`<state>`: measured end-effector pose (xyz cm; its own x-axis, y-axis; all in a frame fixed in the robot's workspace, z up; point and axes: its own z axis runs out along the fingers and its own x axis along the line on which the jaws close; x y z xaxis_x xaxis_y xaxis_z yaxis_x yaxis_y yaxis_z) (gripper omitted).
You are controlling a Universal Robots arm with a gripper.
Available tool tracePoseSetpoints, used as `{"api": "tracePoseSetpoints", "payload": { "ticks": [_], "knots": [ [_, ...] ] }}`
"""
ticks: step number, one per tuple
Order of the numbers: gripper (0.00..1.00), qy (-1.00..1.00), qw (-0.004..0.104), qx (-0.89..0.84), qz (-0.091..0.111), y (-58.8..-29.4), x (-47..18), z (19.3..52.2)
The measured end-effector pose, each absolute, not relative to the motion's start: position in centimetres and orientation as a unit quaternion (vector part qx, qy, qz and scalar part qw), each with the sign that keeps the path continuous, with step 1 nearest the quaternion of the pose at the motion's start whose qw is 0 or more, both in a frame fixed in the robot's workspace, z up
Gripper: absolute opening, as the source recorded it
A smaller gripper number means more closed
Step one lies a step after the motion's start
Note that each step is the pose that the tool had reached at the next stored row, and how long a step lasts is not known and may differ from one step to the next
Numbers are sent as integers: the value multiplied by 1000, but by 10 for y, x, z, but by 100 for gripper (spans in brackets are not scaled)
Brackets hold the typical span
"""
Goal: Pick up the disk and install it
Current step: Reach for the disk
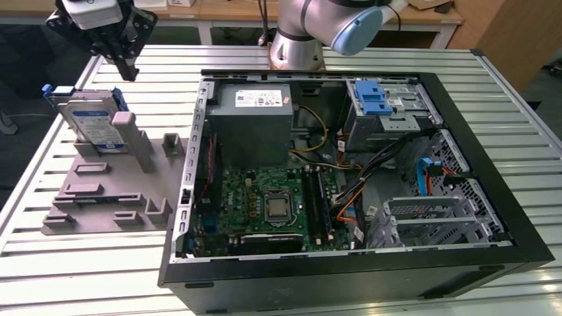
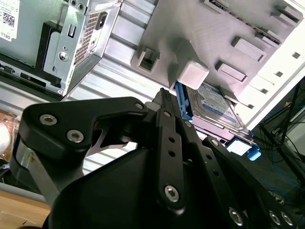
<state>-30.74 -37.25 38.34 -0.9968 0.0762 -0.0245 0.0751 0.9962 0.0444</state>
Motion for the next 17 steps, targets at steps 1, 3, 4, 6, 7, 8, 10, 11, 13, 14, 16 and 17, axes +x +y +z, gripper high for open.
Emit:
{"api": "tracePoseSetpoints", "payload": {
  "ticks": [1,3,4,6,7,8,10,11,13,14,16,17],
  "knots": [
    [11,999,13,38,22,-372,-308,383],
    [11,999,13,38,22,-372,-309,383],
    [11,999,13,38,22,-372,-309,383],
    [11,999,13,38,22,-372,-311,383],
    [11,999,13,38,22,-371,-313,383],
    [11,999,13,38,22,-370,-315,383],
    [11,999,13,38,22,-367,-320,383],
    [11,999,13,38,22,-366,-323,383],
    [11,999,12,38,22,-364,-328,383],
    [11,999,11,38,22,-363,-329,382],
    [11,999,9,38,22,-361,-333,381],
    [11,999,8,38,22,-360,-335,381]
  ]
}}
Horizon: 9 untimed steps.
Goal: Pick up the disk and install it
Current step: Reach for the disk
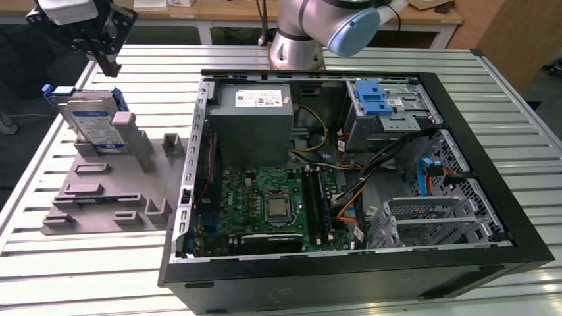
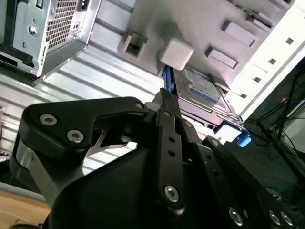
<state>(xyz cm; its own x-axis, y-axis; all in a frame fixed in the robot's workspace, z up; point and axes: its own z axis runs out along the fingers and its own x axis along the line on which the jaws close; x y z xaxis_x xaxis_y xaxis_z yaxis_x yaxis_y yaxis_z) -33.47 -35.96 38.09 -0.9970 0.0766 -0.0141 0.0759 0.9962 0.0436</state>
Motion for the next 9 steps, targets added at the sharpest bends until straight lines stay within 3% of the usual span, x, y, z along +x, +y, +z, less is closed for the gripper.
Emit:
{"api": "tracePoseSetpoints", "payload": {
  "ticks": [9],
  "knots": [
    [11,999,6,38,21,-353,-374,375]
  ]
}}
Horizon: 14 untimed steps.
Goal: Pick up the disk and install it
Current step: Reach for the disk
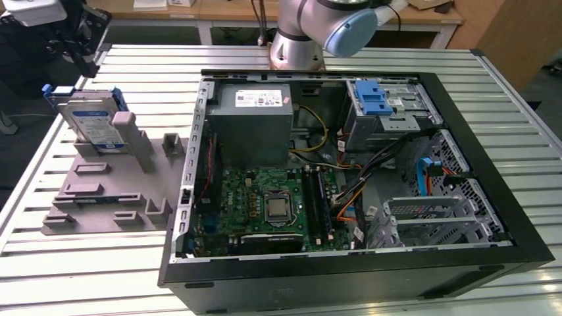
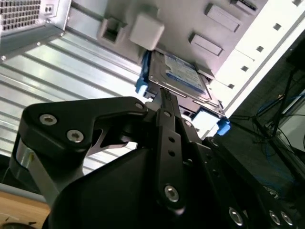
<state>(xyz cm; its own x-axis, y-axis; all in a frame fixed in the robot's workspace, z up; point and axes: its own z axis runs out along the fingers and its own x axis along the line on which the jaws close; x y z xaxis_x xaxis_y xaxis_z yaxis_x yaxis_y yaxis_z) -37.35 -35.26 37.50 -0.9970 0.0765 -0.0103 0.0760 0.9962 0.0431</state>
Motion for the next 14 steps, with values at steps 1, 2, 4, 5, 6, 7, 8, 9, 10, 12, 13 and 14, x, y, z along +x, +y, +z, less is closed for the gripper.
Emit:
{"api": "tracePoseSetpoints", "payload": {
  "ticks": [1,2,4,5,6,7,8,9,10,12,13,14],
  "knots": [
    [11,999,6,38,21,-352,-378,374],
    [11,999,6,38,21,-350,-382,374],
    [11,999,6,38,21,-347,-391,372],
    [11,999,6,38,21,-346,-395,371],
    [11,999,6,38,21,-345,-400,370],
    [11,999,6,38,21,-343,-404,369],
    [11,999,6,38,21,-342,-409,369],
    [11,999,6,38,21,-341,-413,368],
    [11,999,6,38,21,-340,-417,367],
    [11,999,6,38,21,-339,-420,367],
    [11,999,6,38,21,-339,-420,367],
    [11,999,6,38,21,-339,-420,367]
  ]
}}
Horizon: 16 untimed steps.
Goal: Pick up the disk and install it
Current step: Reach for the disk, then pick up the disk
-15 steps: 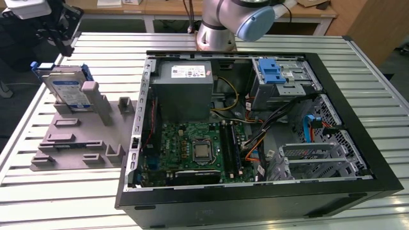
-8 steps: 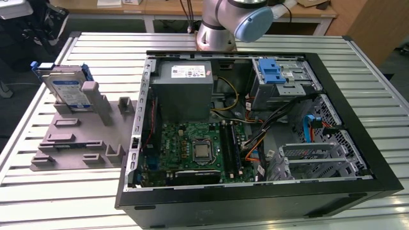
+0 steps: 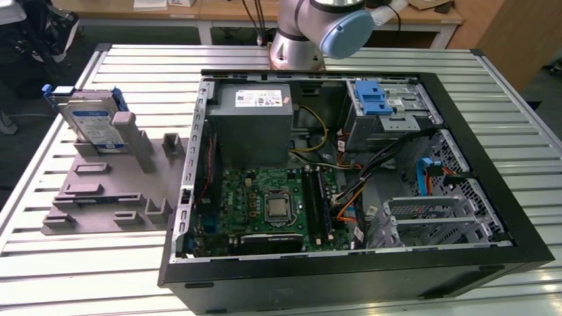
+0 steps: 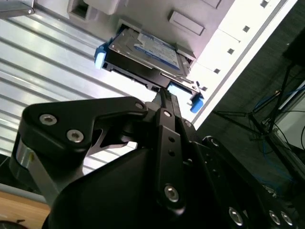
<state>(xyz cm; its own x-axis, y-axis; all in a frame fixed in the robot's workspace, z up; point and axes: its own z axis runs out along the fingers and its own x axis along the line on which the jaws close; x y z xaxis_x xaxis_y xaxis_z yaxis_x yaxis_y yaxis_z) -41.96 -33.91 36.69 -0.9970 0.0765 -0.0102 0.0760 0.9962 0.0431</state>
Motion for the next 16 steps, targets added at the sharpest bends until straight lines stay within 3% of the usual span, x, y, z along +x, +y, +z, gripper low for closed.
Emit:
{"api": "tracePoseSetpoints", "payload": {
  "ticks": [16],
  "knots": [
    [11,999,6,37,21,-339,-432,367]
  ]
}}
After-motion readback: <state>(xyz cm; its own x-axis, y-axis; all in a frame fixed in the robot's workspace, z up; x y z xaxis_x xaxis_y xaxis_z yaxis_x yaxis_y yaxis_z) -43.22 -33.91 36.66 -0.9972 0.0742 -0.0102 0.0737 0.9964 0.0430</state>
